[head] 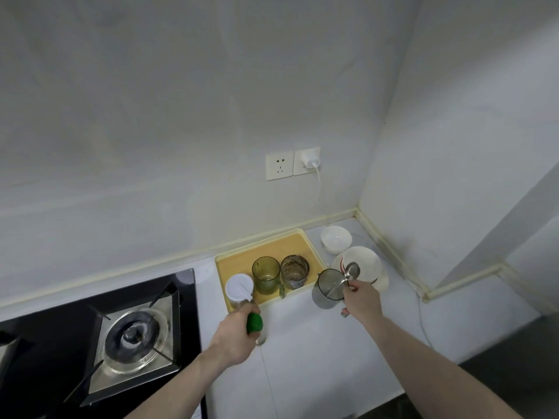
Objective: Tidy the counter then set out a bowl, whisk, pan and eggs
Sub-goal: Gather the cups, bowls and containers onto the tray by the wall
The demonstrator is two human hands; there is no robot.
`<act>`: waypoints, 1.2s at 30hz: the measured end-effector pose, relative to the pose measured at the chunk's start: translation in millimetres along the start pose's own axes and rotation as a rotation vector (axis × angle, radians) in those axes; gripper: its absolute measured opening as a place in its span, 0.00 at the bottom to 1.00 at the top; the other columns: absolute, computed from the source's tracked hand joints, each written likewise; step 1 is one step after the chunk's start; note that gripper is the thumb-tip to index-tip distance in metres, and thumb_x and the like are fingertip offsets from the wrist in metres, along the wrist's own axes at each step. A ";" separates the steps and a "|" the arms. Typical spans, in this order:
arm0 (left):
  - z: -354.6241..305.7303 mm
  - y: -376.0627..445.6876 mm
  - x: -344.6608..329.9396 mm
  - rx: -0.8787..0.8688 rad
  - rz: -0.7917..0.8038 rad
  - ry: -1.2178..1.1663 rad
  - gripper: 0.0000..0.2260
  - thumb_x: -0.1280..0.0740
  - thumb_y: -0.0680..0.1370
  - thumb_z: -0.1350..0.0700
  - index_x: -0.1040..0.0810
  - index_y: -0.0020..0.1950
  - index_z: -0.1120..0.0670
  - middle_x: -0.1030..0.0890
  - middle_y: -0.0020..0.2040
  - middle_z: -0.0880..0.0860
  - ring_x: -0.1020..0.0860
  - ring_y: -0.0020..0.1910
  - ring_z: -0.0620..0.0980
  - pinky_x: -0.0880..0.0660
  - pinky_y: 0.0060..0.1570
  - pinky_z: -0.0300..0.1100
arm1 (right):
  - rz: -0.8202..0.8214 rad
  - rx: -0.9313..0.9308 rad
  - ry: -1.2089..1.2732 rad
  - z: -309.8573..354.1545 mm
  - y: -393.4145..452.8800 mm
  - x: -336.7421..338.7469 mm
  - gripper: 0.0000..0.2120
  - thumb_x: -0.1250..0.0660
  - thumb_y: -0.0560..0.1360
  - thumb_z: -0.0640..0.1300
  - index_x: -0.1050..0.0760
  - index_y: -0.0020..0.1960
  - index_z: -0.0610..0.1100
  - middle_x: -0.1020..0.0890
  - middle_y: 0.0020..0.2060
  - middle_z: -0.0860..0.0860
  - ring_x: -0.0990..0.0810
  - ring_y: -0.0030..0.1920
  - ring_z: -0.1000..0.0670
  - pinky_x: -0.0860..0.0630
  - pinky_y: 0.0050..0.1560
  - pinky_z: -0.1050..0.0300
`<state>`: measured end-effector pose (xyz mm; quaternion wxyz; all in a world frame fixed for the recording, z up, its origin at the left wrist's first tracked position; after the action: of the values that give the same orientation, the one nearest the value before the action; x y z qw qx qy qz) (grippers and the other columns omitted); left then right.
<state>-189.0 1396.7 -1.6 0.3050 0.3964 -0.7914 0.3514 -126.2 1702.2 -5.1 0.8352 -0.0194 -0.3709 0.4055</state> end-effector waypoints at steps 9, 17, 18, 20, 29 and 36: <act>-2.6 15.7 -2.5 0.020 -0.048 -0.003 0.18 0.31 0.75 0.56 0.27 0.62 0.43 0.23 0.62 0.43 0.21 0.55 0.49 0.25 0.55 0.41 | -0.067 0.056 -0.139 35.7 95.3 -20.2 0.14 0.39 0.79 0.49 0.17 0.49 0.45 0.14 0.37 0.44 0.14 0.40 0.38 0.16 0.45 0.45; 0.6 10.4 7.3 0.044 -0.090 -0.043 0.19 0.31 0.73 0.57 0.30 0.54 0.35 0.24 0.59 0.41 0.23 0.52 0.46 0.26 0.53 0.38 | -0.022 -0.008 -0.203 56.9 107.3 -35.9 0.12 0.40 0.81 0.45 0.20 0.46 0.43 0.15 0.35 0.44 0.15 0.31 0.45 0.21 0.34 0.58; -0.2 9.8 7.7 0.048 -0.096 -0.043 0.19 0.31 0.73 0.58 0.31 0.53 0.35 0.25 0.57 0.40 0.24 0.51 0.46 0.28 0.51 0.37 | -0.010 -0.016 -0.207 57.4 111.0 -36.9 0.12 0.40 0.82 0.46 0.20 0.47 0.43 0.14 0.34 0.44 0.15 0.31 0.46 0.23 0.33 0.59; -1.0 8.0 8.1 0.054 -0.102 -0.038 0.19 0.32 0.74 0.59 0.32 0.52 0.35 0.26 0.55 0.41 0.25 0.48 0.46 0.31 0.48 0.36 | 0.002 -0.034 -0.224 57.0 119.1 -41.6 0.14 0.40 0.82 0.47 0.20 0.48 0.41 0.14 0.34 0.44 0.14 0.31 0.47 0.22 0.34 0.59; 5.1 9.3 6.3 0.074 -0.085 0.003 0.18 0.32 0.74 0.58 0.31 0.57 0.39 0.24 0.55 0.44 0.24 0.48 0.49 0.26 0.49 0.41 | 0.031 -0.001 -0.205 47.6 138.9 -53.1 0.13 0.35 0.80 0.51 0.17 0.45 0.45 0.14 0.34 0.46 0.14 0.34 0.43 0.15 0.43 0.49; 8.1 11.0 3.2 0.075 -0.081 -0.010 0.17 0.32 0.75 0.58 0.29 0.59 0.41 0.25 0.56 0.44 0.23 0.46 0.48 0.27 0.47 0.39 | 0.009 0.081 -0.105 40.9 107.6 -32.6 0.11 0.34 0.79 0.51 0.18 0.57 0.49 0.15 0.43 0.51 0.15 0.32 0.45 0.15 0.41 0.51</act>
<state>-201.5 1393.7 -7.2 0.2998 0.4409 -0.7626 0.3663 -236.4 1740.8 -31.1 0.8129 0.0341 -0.3974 0.4244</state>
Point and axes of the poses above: each hand's wrist, its own y-axis towards the middle knuckle, its own x-axis out of the back of the hand, z = x × y, the point moved 1 cm from there along y, towards the middle knuckle
